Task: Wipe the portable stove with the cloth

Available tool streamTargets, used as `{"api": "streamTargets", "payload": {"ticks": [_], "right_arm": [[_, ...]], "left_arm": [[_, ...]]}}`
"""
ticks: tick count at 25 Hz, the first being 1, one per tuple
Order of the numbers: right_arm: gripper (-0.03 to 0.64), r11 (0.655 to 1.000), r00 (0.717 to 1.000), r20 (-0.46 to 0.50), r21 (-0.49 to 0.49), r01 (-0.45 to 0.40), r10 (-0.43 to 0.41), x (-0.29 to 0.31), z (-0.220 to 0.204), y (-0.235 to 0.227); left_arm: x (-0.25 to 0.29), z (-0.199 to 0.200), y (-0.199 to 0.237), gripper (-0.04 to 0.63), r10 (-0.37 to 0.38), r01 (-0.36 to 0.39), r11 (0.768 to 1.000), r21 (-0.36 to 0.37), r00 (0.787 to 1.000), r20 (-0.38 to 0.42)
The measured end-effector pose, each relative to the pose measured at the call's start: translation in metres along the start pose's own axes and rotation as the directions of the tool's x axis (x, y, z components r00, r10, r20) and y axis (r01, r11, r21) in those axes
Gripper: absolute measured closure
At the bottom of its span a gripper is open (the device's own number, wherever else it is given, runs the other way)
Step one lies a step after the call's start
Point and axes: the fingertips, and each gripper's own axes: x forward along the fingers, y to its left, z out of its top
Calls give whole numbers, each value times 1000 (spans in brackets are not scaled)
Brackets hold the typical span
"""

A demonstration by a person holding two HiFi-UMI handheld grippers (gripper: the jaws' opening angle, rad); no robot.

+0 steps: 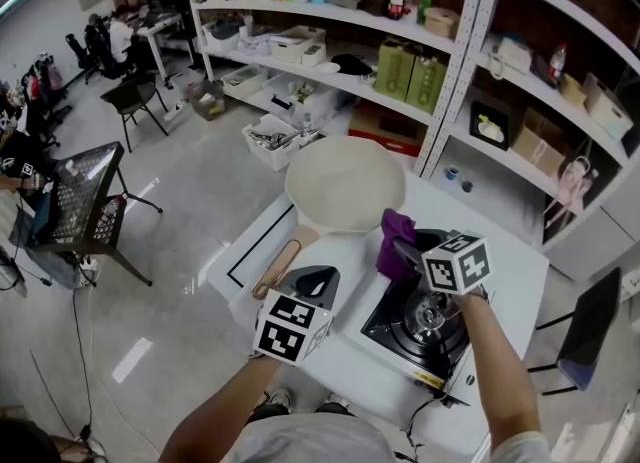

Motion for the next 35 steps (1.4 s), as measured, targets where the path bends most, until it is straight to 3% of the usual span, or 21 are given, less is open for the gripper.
{"api": "streamTargets", "payload": {"ticks": [9, 12, 15, 20, 23, 25, 29, 35], "right_arm": [[554, 984, 990, 79, 144, 106, -118, -1, 5, -44], [554, 972, 986, 143, 229, 50, -84, -7, 13, -46], [554, 949, 963, 262, 313, -27, -60, -22, 35, -48], [554, 908, 927, 358, 416, -52, -111, -30, 49, -69], [554, 875, 921, 364, 481, -60, -137, -22, 45, -78], [554, 870, 927, 350, 489, -57, -137, -16, 40, -79], [554, 897, 952, 263, 442, 26, -157, -12, 24, -79], [554, 917, 966, 179, 384, 108, -189, -27, 3, -85]], "left_arm": [[8, 0, 0, 591, 21, -21, 1000, -4, 1000, -11], [10, 0, 1, 589, 25, -25, 1000, 0, 1000, -13], [13, 1, 1, 591, 20, -20, 1000, 1, 1000, -15], [19, 1, -5, 589, 3, -3, 1000, 8, 1000, -23], [21, -1, -8, 590, -3, 4, 1000, 13, 1000, -30], [21, -2, -8, 590, -4, 4, 1000, 15, 999, -33], [20, -5, -7, 591, -2, 3, 1000, 14, 999, -40], [25, -5, -15, 590, -22, 23, 1000, 15, 999, -41]]}}
